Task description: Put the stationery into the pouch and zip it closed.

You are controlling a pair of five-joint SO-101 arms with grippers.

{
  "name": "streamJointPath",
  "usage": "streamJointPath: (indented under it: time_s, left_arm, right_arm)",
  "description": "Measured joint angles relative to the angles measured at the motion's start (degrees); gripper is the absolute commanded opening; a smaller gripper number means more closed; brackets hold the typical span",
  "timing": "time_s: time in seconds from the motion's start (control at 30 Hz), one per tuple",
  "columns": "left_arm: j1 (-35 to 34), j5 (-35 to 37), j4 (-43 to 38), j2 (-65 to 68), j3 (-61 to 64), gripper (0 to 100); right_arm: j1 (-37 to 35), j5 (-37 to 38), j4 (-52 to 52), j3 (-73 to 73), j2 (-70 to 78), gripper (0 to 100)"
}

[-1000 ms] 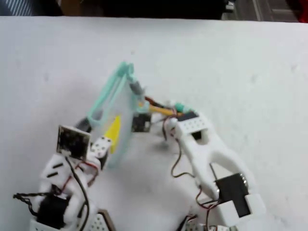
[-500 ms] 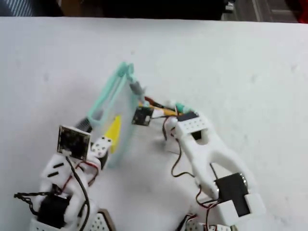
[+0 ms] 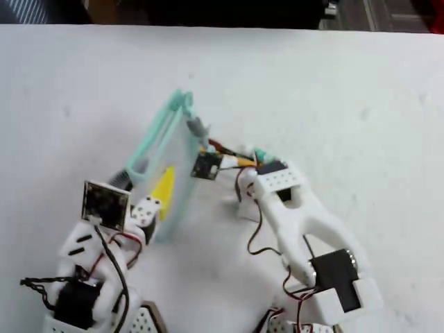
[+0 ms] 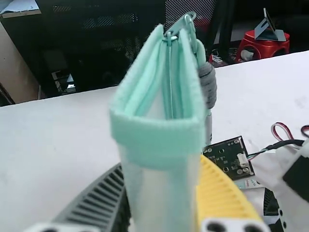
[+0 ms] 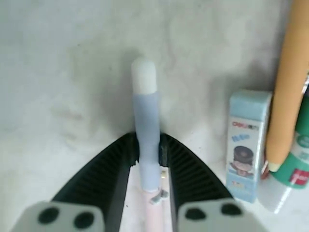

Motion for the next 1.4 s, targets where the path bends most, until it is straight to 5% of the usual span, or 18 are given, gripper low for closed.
streamJointPath:
  time_s: [1.13,1.4]
  left_arm:
    - [-0.2,2.8,0.0,0.0,0.0,24]
    - [-0.2,2.8,0.0,0.0,0.0,24]
  right_arm:
    - [0.4,0.0,-0.4,1.5,-0.7,1.7]
    - [4.0,-8.4,2.1,6.7,-13.1,1.6]
